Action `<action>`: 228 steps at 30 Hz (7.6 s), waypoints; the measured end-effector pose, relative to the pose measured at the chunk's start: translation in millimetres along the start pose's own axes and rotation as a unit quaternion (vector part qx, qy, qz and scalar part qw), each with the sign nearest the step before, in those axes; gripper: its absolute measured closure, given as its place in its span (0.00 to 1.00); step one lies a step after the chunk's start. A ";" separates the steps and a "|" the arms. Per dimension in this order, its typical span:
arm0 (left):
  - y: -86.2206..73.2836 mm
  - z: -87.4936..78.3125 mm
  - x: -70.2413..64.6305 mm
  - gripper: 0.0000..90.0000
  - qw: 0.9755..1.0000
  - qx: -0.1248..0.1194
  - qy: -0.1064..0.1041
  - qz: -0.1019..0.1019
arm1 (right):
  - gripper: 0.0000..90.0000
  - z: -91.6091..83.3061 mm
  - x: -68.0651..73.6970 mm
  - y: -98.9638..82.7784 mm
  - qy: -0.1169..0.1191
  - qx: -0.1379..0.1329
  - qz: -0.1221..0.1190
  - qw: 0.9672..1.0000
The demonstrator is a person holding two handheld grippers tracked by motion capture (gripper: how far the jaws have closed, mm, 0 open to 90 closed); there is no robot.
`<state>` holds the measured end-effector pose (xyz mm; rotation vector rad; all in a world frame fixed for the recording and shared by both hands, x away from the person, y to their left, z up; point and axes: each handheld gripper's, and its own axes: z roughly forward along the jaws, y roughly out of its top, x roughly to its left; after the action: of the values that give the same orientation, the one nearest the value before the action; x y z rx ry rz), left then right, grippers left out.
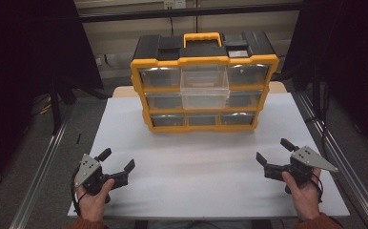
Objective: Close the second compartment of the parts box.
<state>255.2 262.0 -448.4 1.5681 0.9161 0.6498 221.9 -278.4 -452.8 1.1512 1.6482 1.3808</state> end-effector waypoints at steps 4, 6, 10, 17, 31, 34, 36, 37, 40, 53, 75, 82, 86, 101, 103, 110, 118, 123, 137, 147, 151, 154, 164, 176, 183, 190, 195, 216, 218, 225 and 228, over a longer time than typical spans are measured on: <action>0.1 0.6 0.5 0.04 1.000 0.001 0.005 -0.004 | 0.00 0.5 2.8 -0.3 0.008 0.001 -0.002 1.000; 0.1 1.2 0.0 0.04 1.000 0.002 0.008 -0.006 | 0.00 0.4 4.0 -0.9 0.022 0.000 -0.001 1.000; 0.0 1.5 0.9 0.04 1.000 0.002 0.007 -0.008 | 0.00 0.4 6.8 -1.3 0.023 -0.003 0.004 1.000; -0.4 1.8 0.7 0.04 1.000 0.002 0.007 -0.008 | 0.00 4.2 14.7 -1.7 0.044 -0.001 0.002 0.999; -0.2 1.9 0.3 0.04 1.000 0.010 0.001 0.002 | 0.00 4.1 28.9 -1.5 0.085 -0.011 -0.013 0.996; -0.5 3.0 -1.1 0.04 1.000 0.003 -0.001 -0.007 | 0.00 5.8 30.6 -1.1 0.095 -0.012 -0.010 0.995; -0.7 3.1 -0.6 0.04 1.000 0.005 -0.004 -0.010 | 0.00 6.4 31.8 -0.8 0.099 -0.013 -0.003 0.995; -0.8 2.6 -0.1 0.04 1.000 0.009 0.003 -0.009 | 0.00 6.1 32.6 -0.5 0.100 -0.014 -0.002 0.995; -0.6 2.9 -0.9 0.04 1.000 0.004 0.006 -0.017 | 0.01 5.3 36.0 1.0 0.112 -0.018 -0.001 0.994; -0.8 3.0 -0.9 0.04 1.000 0.005 -0.001 -0.009 | 0.06 7.8 47.8 11.7 0.147 -0.044 0.001 0.988; -0.7 2.2 0.1 0.04 1.000 0.006 0.002 -0.008 | 0.31 21.9 66.8 38.8 0.198 -0.064 -0.003 0.978; 0.0 1.5 -1.1 0.04 1.000 0.011 0.004 0.005 | 0.37 31.1 76.0 43.0 0.213 -0.060 -0.011 0.975; -0.4 1.7 0.0 0.04 1.000 0.005 0.004 -0.006 | 0.44 34.2 81.9 49.1 0.227 -0.063 -0.019 0.972; -1.1 3.0 -0.7 0.04 1.000 0.018 0.003 0.008 | 0.68 54.6 93.2 70.6 0.251 -0.075 -0.032 0.965; -1.2 2.8 -0.6 0.04 1.000 0.018 0.005 0.007 | 0.70 56.4 94.3 73.4 0.253 -0.079 -0.035 0.964; -1.2 2.9 -0.6 0.04 1.000 0.018 0.005 0.007 | 0.78 63.2 98.3 83.2 0.261 -0.092 -0.036 0.960; -1.0 2.8 -0.4 0.04 1.000 0.017 0.003 0.006 | 0.87 70.8 101.7 89.6 0.262 -0.098 -0.043 0.959; -0.9 2.8 -0.9 0.04 1.000 0.014 0.003 0.003 | 0.92 76.5 102.0 91.8 0.262 -0.098 -0.032 0.959; -0.7 2.4 -1.2 0.04 1.000 0.010 0.004 -0.001 | 1.00 87.5 99.3 104.3 0.241 -0.100 -0.039 0.965; -1.2 2.8 -0.5 0.04 1.000 0.009 0.004 -0.010 | 1.00 96.7 95.0 110.9 0.225 -0.113 -0.043 0.967; -0.9 2.5 -0.5 0.04 1.000 0.004 0.000 -0.011 | 1.00 101.0 92.6 107.1 0.217 -0.108 -0.051 0.969; -0.9 2.0 0.1 0.04 1.000 0.011 0.004 -0.004 | 1.00 103.4 89.4 107.0 0.211 -0.108 -0.048 0.970; -0.8 2.4 -0.7 0.04 1.000 0.010 0.003 -0.002 | 1.00 108.6 78.5 104.9 0.194 -0.104 -0.054 0.974; -1.4 3.0 0.0 0.04 1.000 0.009 0.002 -0.011 | 1.00 110.5 79.0 104.6 0.195 -0.105 -0.051 0.974; -1.3 2.7 -0.2 0.04 1.000 0.008 0.005 -0.012 | 1.00 113.8 80.7 103.6 0.193 -0.107 -0.049 0.974; -1.0 2.6 0.0 0.04 1.000 0.008 0.003 -0.010 | 1.00 115.5 80.3 103.4 0.192 -0.108 -0.047 0.974; -1.0 2.7 -0.8 0.04 1.000 0.004 0.005 -0.014 | 1.00 116.3 80.4 103.3 0.193 -0.109 -0.045 0.974; -1.2 3.3 -1.0 0.04 1.000 -0.001 0.010 -0.019 | 1.00 124.0 81.7 106.4 0.193 -0.114 -0.045 0.973; -1.4 3.1 -0.7 0.04 1.000 0.002 0.007 -0.017 | 1.00 124.4 81.6 106.3 0.194 -0.115 -0.045 0.973; -1.1 2.4 -0.2 0.04 1.000 0.008 0.007 -0.009 | 1.00 124.9 81.7 106.4 0.196 -0.114 -0.046 0.973; -1.4 4.0 -2.0 0.04 1.000 -0.003 0.010 -0.025 | 1.00 125.2 82.0 106.6 0.195 -0.113 -0.047 0.973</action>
<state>257.1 258.2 -450.4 1.5303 0.9643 0.6324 326.2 -151.6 -370.3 0.6927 1.7233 1.7626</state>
